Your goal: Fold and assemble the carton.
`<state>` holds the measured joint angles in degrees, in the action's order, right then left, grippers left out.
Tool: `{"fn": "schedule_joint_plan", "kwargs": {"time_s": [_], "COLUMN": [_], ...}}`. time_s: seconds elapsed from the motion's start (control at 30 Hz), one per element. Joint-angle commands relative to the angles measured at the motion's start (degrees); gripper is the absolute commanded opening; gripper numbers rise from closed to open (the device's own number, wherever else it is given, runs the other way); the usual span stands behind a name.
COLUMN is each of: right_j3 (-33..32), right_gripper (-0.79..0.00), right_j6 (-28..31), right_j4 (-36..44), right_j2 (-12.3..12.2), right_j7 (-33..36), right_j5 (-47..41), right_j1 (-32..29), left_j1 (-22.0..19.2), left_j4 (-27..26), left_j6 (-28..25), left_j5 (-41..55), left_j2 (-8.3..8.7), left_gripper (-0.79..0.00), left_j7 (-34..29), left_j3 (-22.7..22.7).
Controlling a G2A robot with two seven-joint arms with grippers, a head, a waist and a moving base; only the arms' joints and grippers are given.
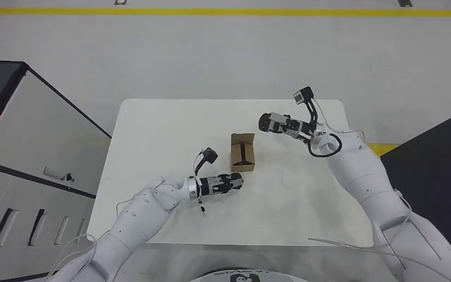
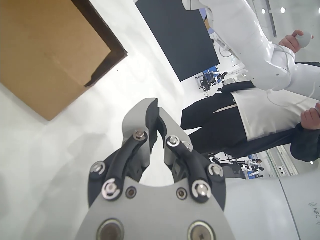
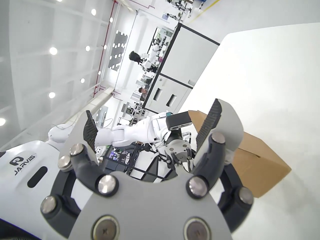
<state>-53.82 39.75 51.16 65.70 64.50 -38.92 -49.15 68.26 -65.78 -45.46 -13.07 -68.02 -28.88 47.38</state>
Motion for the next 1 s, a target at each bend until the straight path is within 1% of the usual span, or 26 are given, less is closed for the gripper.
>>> {"fn": "schedule_joint_plan", "kwargs": {"time_s": [0.0, 0.17, 0.4, 0.73, 0.97], "right_j3": [1.0, 2.9, 4.8, 8.9, 9.6], "right_gripper": [0.000, 0.000, 0.000, 0.000, 0.000], "right_j6": [-0.5, 0.5, 3.2, 3.2, 1.8], "right_j4": [-1.5, -4.5, -7.4, -13.7, -15.8], "right_j2": [0.6, 1.8, 3.4, 6.5, 7.3], "right_j7": [0.5, -0.5, -3.2, -3.1, -1.8], "right_j5": [-0.2, 0.6, 2.3, 4.5, 4.1], "right_j1": [1.0, 2.6, 4.4, 7.5, 8.1], "left_j1": [-0.4, -1.1, -2.4, -3.9, -4.6], "left_j4": [0.9, 2.5, 4.3, 6.9, 8.7], "left_j6": [-0.1, -1.3, -2.4, -3.4, -2.4], "left_j5": [-0.4, -0.5, -0.2, 0.3, 0.1], "left_j2": [-0.26, -0.80, -1.57, -2.33, -2.44], "left_gripper": [-0.785, -0.785, -0.785, -0.785, -0.785], "left_j7": [1.0, 2.8, 3.2, 3.8, 5.1], "left_j3": [-0.4, -1.0, -2.3, -3.0, -2.2]}}
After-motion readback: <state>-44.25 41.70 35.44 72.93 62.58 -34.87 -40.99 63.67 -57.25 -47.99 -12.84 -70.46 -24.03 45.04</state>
